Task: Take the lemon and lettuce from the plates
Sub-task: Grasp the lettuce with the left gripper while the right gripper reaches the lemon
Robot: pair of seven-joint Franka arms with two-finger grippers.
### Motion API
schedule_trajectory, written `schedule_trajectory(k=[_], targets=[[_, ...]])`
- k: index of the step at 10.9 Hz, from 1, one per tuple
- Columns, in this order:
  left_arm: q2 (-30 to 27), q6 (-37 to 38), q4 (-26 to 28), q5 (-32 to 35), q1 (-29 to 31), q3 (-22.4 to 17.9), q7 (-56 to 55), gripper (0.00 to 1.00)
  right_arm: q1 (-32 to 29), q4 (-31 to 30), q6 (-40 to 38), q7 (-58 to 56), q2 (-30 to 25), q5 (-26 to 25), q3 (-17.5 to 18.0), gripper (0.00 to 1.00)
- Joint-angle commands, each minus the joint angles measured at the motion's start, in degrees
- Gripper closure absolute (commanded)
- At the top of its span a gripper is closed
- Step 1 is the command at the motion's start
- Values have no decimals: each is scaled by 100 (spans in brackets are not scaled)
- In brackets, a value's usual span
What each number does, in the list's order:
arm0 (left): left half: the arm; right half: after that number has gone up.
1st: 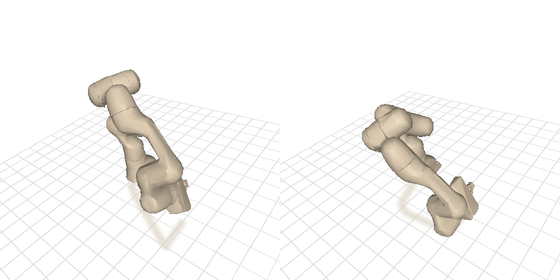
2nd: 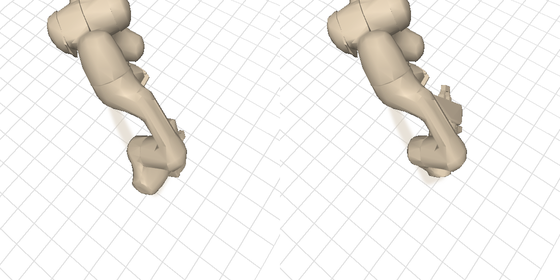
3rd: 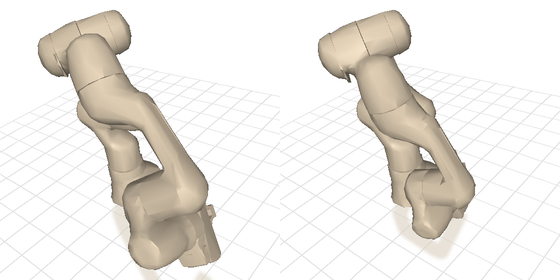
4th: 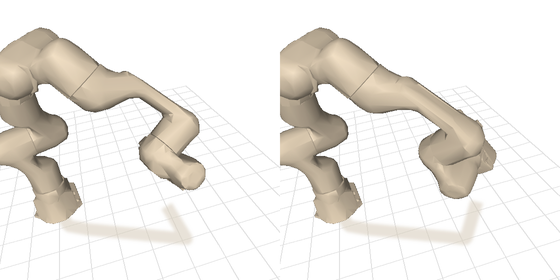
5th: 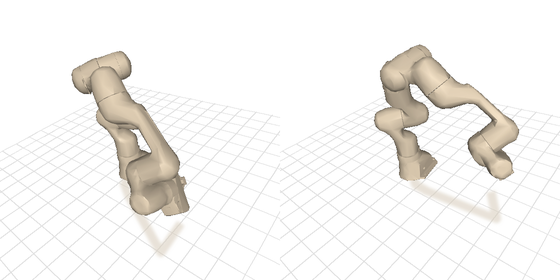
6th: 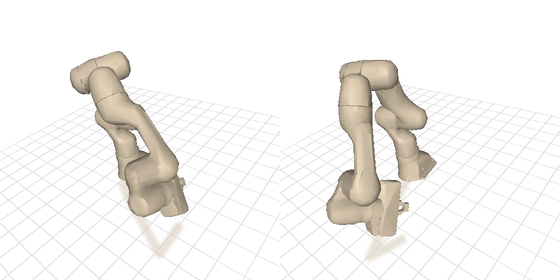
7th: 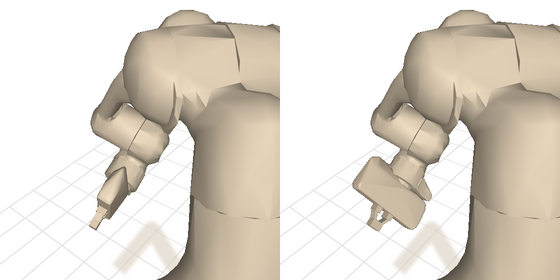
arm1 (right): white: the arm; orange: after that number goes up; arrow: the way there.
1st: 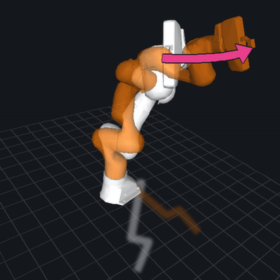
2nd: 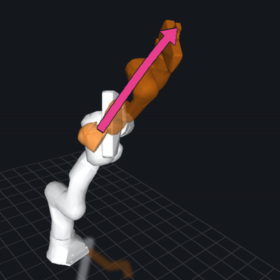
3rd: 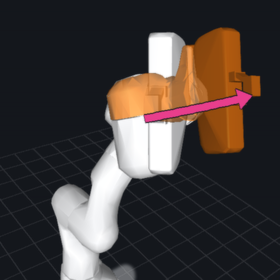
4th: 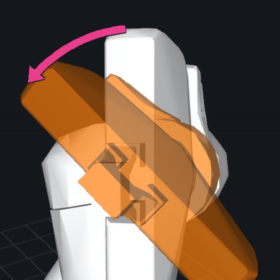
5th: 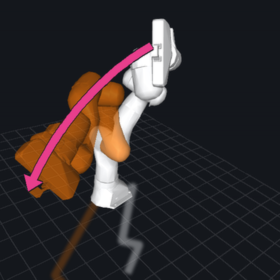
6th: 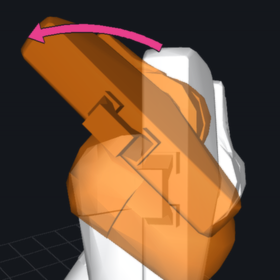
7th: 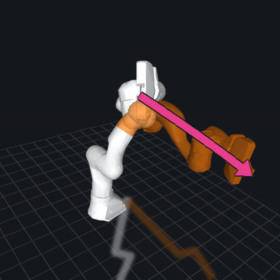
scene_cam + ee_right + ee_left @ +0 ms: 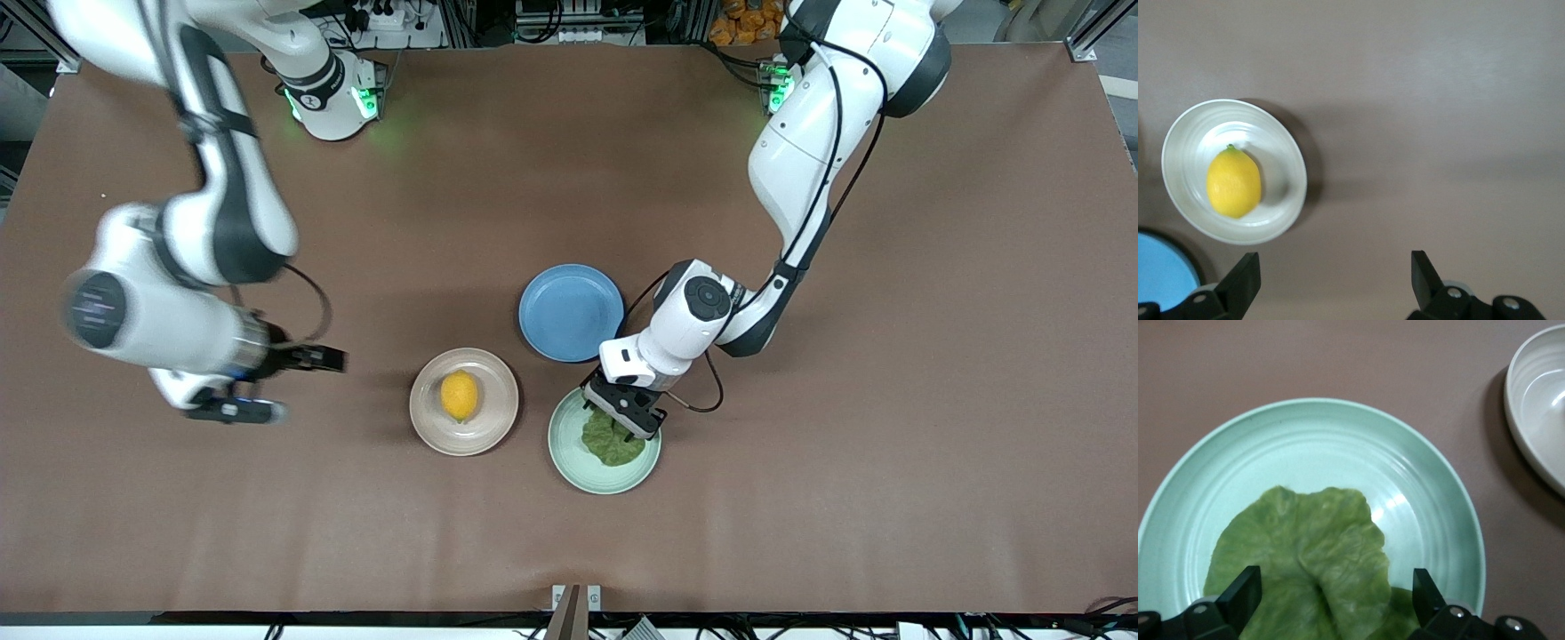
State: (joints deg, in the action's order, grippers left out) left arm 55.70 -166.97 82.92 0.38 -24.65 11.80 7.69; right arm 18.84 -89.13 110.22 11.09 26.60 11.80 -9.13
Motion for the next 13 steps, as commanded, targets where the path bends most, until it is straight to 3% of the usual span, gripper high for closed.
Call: schedule_trajectory(k=[1, 3, 8, 9, 12, 13], targets=[[143, -116, -163, 112, -259, -309, 100, 10, 408, 159, 429, 620, 529, 59, -36, 0], [135, -116, -154, 103, -269, -354, 110, 27, 480, 220, 553, 1025, 827, 68, 51, 0], [38, -116, -136, 138, -269, -354, 92, 36, 892, 905, 747, 2028, 1601, 42, 122, 0], [20, -116, -119, 138, -269, -354, 83, 44, 954, 967, 834, 2055, 1672, 41, 122, 0], [-6, -116, -31, 331, -190, -363, 284, 100, 1095, 977, 1318, 2318, 1883, 50, 131, 0], [2, -108, -13, 340, -181, -363, 346, 100, 1121, 977, 1353, 2336, 1918, 50, 131, 0]])
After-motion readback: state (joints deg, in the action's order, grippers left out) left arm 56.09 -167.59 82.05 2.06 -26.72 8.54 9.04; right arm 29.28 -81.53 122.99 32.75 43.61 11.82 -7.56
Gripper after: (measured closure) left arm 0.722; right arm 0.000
